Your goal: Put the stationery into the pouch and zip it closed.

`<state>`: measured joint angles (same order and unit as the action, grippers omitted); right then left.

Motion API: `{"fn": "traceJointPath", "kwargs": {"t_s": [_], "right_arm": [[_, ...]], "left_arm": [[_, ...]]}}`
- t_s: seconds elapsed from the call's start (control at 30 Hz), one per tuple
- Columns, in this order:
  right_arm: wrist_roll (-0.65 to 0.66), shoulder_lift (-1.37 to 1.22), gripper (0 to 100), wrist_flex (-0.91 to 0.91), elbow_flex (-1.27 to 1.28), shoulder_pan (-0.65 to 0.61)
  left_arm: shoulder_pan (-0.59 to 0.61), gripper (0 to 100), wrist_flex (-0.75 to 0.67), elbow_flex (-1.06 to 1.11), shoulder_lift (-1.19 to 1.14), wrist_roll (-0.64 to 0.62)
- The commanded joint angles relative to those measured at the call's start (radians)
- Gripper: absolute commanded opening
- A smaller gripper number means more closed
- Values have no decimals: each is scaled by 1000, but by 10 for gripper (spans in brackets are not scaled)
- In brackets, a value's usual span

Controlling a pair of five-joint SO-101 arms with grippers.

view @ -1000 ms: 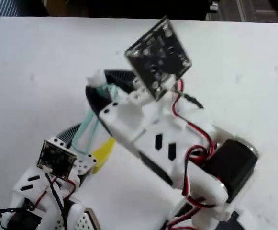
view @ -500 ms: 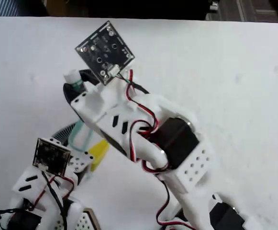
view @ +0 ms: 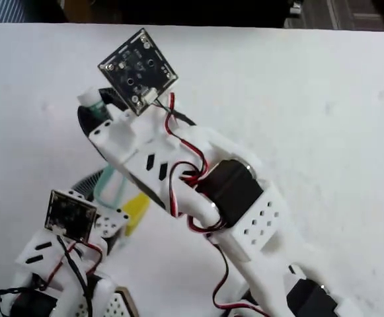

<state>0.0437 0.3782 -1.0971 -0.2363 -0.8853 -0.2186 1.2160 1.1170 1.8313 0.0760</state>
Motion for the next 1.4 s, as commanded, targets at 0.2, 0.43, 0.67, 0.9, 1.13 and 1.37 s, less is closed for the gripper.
{"fn": "traceJointPath", "kwargs": {"t_s": [0.2, 0.43, 0.67, 0.9, 1.13, 1.37], "right_arm": [[3, 44, 16, 25, 106, -4], [3, 252, 16, 25, 270, -4], [12, 456, 17, 42, 457, -4], [14, 547, 16, 447, 724, -4], [72, 513, 16, 944, 987, 2], [95, 487, 16, 1056, 999, 21]], "left_arm": [[7, 280, -26, -41, -1, -11], [8, 281, -40, -40, -1, -11], [8, 279, -40, -40, -1, -12], [8, 279, -40, -40, -1, -12], [8, 279, -37, -41, -1, -12], [8, 279, -40, -41, -1, -12]]}}
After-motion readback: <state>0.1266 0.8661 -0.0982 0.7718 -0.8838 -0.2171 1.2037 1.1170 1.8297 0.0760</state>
